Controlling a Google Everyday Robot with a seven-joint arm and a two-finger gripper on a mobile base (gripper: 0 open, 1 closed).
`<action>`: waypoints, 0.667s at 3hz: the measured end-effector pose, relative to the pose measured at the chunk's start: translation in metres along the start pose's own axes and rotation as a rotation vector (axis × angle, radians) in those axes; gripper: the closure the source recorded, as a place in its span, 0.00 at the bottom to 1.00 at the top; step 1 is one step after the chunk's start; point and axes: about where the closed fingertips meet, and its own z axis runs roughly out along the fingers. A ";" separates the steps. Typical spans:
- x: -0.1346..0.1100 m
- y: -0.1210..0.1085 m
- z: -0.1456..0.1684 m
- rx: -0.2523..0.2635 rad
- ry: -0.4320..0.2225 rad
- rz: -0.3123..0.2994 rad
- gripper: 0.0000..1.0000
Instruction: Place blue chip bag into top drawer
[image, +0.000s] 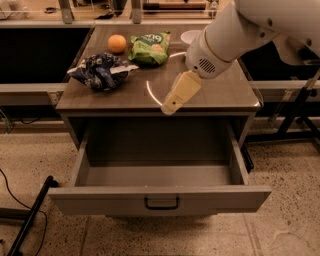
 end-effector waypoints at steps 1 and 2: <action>-0.017 -0.017 0.025 0.006 -0.043 0.002 0.00; -0.042 -0.039 0.055 0.013 -0.096 0.001 0.00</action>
Offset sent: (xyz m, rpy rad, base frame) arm 0.1093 0.0777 -0.0169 0.1446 -0.0814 0.0117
